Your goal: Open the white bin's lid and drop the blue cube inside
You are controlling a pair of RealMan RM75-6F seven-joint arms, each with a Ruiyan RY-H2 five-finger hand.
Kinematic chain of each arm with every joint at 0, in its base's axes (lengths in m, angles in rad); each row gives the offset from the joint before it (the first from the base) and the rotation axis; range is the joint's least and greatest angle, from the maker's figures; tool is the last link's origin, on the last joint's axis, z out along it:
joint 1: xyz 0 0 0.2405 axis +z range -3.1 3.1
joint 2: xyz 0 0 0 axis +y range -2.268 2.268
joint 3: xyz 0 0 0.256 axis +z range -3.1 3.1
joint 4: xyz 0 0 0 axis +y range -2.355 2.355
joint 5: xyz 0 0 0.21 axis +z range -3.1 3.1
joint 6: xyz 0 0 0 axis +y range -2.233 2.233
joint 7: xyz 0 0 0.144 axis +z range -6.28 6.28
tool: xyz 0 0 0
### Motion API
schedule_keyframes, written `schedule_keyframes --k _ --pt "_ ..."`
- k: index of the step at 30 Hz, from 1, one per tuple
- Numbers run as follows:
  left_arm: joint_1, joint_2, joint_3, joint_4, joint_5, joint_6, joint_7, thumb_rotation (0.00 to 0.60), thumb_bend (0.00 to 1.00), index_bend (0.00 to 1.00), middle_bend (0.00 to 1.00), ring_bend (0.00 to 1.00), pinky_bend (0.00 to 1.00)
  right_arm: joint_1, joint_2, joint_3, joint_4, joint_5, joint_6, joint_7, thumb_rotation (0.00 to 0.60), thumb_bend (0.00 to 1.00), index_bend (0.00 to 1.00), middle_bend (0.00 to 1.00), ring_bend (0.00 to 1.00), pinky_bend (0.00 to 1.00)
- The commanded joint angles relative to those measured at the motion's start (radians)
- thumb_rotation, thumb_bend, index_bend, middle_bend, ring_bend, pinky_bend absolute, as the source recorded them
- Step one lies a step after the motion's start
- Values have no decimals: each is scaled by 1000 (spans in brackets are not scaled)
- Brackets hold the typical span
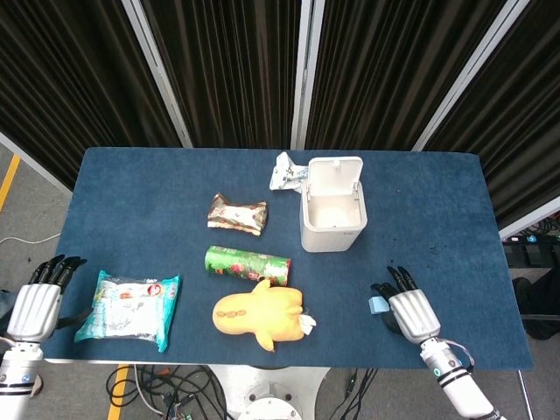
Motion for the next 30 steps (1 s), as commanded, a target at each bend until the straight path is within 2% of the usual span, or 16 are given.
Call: schedule_keyframes --k 1,8,13,17,22,26,30 --pt "0 0 0 1 1 1 -2 600 39 189 165 89 165 -4 -7 4 9 -6 14 0 600 279 384 448 75 0" --pt "1 0 0 2 1 1 -2 600 38 190 165 89 165 -9 -13 4 16 -16 27 2 600 297 540 544 129 0" --pt "1 1 0 2 0 0 -3 600 38 190 165 89 165 -17 30 41 -28 -63 125 46 600 296 554 551 134 0" --pt "0 1 0 0 -2 -4 -1 600 39 190 165 89 165 -4 101 114 -98 -120 234 103 600 296 551 551 134 0" --pt "0 -2 0 0 0 -4 3 600 38 190 165 89 165 53 119 220 -121 -134 275 101 600 294 551 551 134 0" --pt "-3 1 -1 -8 3 -3 7 600 38 189 165 88 165 125 45 301 -77 -81 241 5 600 277 548 547 134 0" --pt "-5 3 -4 -9 2 -3 6 600 38 190 165 89 165 197 -56 353 0 -29 200 -48 600 243 515 535 126 0"
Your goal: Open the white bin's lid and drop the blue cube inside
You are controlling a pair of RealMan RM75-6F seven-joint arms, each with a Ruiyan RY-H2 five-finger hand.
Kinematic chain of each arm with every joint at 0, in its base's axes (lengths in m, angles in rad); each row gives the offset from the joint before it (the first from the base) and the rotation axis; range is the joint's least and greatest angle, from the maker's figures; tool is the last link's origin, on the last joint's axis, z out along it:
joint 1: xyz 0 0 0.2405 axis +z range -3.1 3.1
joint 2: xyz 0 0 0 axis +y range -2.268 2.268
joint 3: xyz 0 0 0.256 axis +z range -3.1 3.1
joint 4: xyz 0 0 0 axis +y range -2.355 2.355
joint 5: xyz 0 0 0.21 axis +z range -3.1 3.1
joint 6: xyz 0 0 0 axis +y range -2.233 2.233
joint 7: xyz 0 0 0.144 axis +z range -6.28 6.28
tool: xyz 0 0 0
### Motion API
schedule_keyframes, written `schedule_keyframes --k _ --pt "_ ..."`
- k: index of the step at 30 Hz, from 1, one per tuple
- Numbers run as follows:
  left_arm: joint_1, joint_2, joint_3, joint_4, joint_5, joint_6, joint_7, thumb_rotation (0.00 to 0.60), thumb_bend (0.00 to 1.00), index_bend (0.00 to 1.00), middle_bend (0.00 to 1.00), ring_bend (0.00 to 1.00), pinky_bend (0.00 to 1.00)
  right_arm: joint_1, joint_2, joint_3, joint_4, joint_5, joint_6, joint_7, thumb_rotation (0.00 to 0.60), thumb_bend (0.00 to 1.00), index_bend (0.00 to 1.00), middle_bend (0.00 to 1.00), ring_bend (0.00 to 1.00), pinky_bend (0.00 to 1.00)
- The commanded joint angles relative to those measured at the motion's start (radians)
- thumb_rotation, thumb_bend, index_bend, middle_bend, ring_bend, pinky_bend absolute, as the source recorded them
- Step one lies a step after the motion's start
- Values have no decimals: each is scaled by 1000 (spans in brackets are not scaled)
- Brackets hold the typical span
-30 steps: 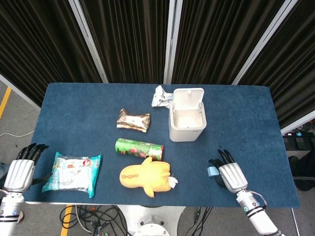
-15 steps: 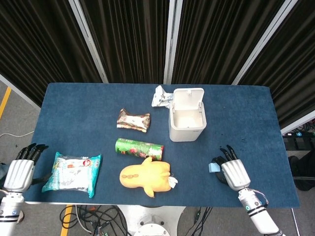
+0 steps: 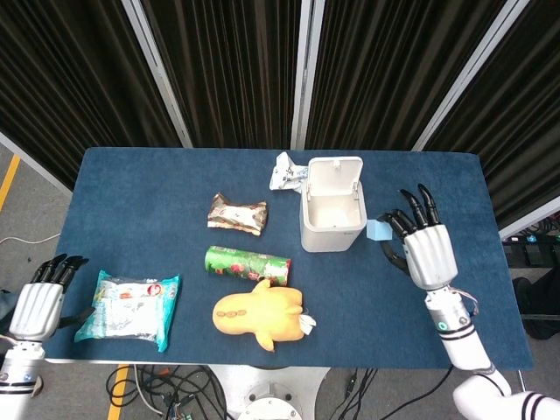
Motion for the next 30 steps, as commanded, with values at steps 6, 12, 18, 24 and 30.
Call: schedule_keyframes --k 6,12,18,24,30 --pt "0 -6 -2 15 -11 -9 -22 600 39 190 165 89 165 150 -173 94 154 141 -119 -117 600 197 130 127 2 0" --pt "3 -12 -3 28 -10 -1 -37 600 39 190 165 88 165 144 -176 93 126 140 -75 -73 600 176 0 0 0 0" --pt "8 -9 -2 28 -7 9 -43 600 39 189 165 88 165 -21 -65 -36 66 9 132 -3 600 176 0 0 0 0" --pt "4 -7 -1 17 -1 6 -30 600 39 190 165 89 165 -247 -16 -231 173 -6 263 45 600 176 0 4 0 0" --pt "-1 2 -4 -8 4 9 -2 600 39 190 165 89 165 -354 -11 -296 259 77 226 134 600 156 0 0 0 0"
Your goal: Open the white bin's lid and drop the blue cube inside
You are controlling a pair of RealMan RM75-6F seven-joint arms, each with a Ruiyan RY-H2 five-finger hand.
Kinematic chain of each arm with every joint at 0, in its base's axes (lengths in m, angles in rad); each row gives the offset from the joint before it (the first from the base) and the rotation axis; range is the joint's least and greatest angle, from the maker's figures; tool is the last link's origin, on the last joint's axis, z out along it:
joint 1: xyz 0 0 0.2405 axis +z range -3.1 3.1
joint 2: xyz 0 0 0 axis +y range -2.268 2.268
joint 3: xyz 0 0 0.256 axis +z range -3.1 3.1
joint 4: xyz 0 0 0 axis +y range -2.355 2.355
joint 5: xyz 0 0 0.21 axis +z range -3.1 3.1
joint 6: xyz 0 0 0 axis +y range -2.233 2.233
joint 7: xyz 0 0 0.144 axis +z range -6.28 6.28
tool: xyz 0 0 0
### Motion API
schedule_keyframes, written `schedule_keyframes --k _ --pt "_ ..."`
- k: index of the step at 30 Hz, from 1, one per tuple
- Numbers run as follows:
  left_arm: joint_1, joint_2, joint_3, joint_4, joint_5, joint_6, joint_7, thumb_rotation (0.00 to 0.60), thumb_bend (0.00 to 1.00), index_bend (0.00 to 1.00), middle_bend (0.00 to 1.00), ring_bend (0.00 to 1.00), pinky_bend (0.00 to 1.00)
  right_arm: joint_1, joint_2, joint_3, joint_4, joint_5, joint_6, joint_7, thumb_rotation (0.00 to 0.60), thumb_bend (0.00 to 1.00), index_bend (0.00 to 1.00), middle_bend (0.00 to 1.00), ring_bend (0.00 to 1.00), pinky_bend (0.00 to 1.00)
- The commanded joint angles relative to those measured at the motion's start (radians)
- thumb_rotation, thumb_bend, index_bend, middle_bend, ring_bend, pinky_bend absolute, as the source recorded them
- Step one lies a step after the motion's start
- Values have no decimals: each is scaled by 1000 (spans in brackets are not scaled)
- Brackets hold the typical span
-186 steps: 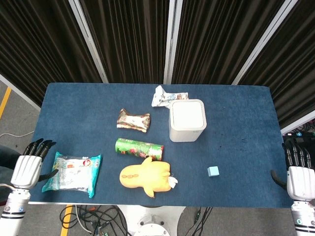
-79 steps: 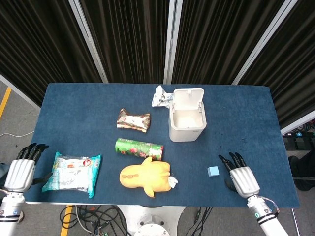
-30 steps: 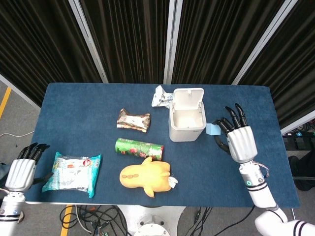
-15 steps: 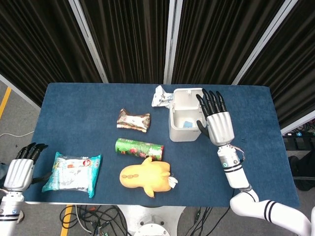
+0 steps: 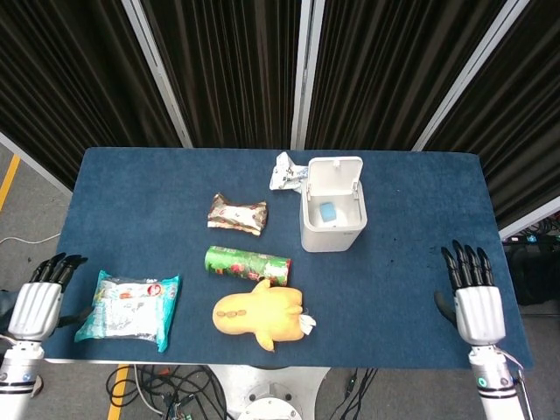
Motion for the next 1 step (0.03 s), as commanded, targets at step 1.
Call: schedule_keyframes --k 1 --pt "-1 4 -1 -10 2 1 10 600 39 190 165 89 165 -69 7 -30 62 62 -12 54 600 156 0 0 0 0"
